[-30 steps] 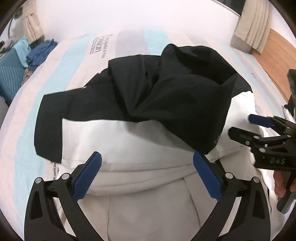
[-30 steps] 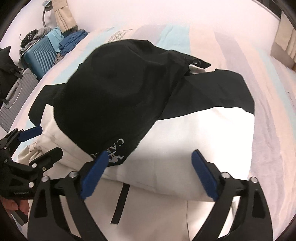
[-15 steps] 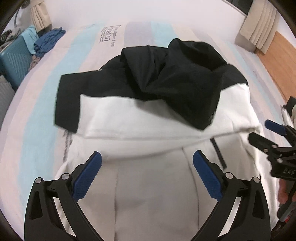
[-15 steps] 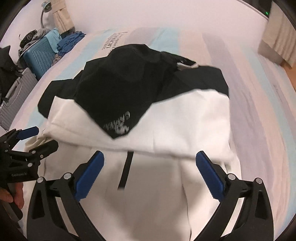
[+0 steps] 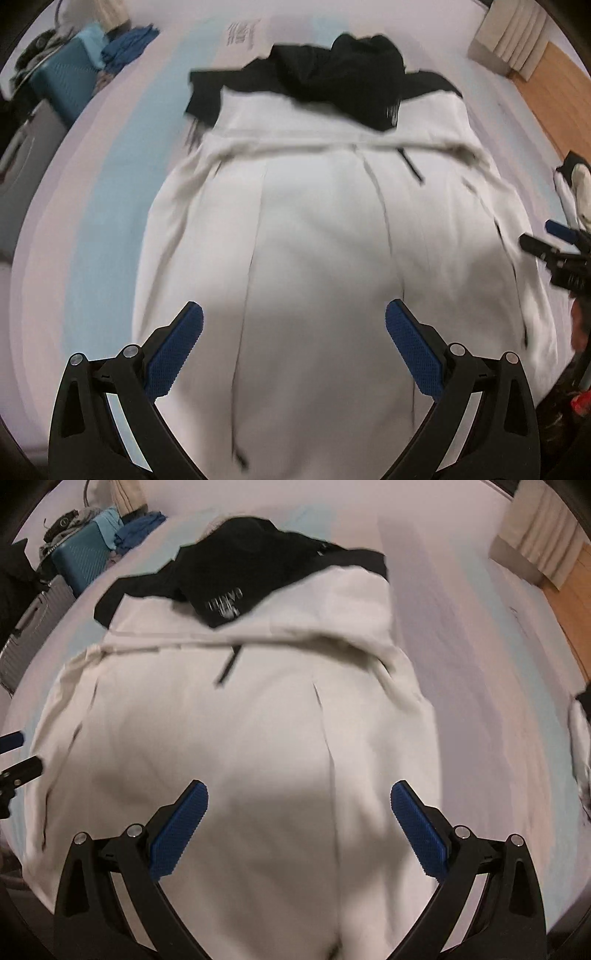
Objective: Fold large clothes
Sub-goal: 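Move both open grippers along the white jacket body to its hem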
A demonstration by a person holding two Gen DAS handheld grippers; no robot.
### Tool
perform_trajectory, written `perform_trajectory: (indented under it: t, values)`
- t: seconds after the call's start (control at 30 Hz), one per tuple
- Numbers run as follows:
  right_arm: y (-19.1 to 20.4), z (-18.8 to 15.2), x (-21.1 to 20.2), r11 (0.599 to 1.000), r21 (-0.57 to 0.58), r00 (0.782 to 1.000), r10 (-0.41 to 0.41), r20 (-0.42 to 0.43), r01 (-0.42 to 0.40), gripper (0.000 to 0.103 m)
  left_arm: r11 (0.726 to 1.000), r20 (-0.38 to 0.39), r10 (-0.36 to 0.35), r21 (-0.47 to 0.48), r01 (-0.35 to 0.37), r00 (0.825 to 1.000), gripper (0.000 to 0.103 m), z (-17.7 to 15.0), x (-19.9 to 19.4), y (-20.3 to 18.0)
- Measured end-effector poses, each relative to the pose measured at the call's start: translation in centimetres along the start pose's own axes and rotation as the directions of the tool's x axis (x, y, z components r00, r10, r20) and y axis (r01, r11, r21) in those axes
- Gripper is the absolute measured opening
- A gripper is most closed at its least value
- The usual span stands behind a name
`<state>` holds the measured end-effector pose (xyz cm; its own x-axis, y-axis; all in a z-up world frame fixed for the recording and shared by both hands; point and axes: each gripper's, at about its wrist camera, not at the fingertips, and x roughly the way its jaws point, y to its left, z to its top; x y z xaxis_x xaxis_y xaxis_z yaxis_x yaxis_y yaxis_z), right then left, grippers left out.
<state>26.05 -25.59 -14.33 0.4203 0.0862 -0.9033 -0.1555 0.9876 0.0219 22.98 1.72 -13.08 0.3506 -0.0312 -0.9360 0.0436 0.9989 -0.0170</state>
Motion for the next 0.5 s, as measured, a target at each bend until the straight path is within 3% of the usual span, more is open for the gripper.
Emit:
perform_trajectory:
  t: [0.3,0.5]
  values:
    - [-3.3,-6.7,-2.1,0.999,0.02,0.991,-0.04,-0.126,0.043,0.095,0.998,-0.143,-0.011,-0.061,0.002,0.99,0.097,-7.9,-1.8,4.2]
    - [-4.9,-11.7,-1.6,0.997,-0.016,0.971,-0.081,-0.225,0.079,0.095,0.999,-0.185,-0.037,-0.044,0.029,0.982,0.097,-11.5,-1.8,5.7]
